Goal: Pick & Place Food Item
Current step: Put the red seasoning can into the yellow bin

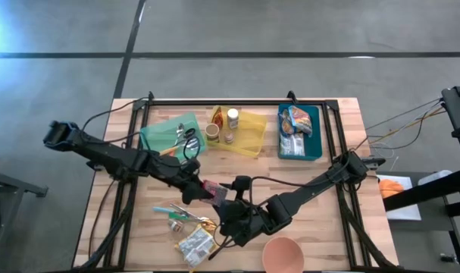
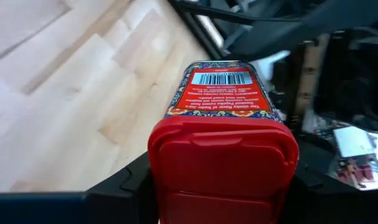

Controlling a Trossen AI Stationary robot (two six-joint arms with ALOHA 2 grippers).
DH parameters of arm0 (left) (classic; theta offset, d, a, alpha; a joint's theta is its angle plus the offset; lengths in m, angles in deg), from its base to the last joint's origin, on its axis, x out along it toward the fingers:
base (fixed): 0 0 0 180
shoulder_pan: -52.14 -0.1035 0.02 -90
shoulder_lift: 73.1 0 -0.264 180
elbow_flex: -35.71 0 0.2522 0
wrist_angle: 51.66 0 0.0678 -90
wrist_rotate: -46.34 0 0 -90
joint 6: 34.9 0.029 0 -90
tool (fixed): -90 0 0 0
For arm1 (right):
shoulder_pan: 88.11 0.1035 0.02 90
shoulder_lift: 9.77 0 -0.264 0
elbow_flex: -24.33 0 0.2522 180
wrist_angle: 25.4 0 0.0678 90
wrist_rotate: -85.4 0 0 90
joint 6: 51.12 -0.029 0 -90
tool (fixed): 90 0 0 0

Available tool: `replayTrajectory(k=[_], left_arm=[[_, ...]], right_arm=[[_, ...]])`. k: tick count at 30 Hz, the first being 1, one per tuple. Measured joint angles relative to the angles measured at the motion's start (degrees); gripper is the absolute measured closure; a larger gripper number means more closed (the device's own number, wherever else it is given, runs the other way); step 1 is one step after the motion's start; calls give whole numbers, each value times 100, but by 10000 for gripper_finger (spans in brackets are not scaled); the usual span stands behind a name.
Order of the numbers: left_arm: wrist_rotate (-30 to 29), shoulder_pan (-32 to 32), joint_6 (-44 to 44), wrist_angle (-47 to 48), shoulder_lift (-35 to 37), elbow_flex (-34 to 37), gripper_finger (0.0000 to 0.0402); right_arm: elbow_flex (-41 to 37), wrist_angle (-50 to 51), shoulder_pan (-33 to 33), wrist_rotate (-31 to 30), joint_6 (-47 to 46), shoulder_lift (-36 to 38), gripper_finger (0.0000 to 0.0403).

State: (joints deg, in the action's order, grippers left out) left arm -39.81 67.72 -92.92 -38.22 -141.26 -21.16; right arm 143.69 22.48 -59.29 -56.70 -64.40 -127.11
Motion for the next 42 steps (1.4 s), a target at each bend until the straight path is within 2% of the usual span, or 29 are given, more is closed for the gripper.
replayTrajectory(k=[6,10,13,18,26,30,34,42], left_arm=[[-87,-223,80,608,138,-54,197],[-151,-401,188,1289,168,-350,197],[-194,-582,475,2008,128,-751,197],[-277,-1000,955,3136,72,-1411,197],[-192,-1635,1550,3469,-7,-1984,197],[-90,-1828,1868,3646,-376,-2224,197],[-63,-2082,2379,3931,-905,-2680,197],[-81,-2553,3699,4904,-1922,-3764,197]], right_arm=[[-26,254,3,-50,-96,0,60],[-26,742,4,-189,-466,0,77],[-26,1355,4,-472,-979,0,88],[-28,2436,0,-501,-2063,0,110],[-30,3731,4,-459,-3238,0,146],[-49,4116,5,-396,-3696,0,164],[-71,4191,4,-1,-3922,0,176],[-245,4609,17,126,-4317,163,179]])
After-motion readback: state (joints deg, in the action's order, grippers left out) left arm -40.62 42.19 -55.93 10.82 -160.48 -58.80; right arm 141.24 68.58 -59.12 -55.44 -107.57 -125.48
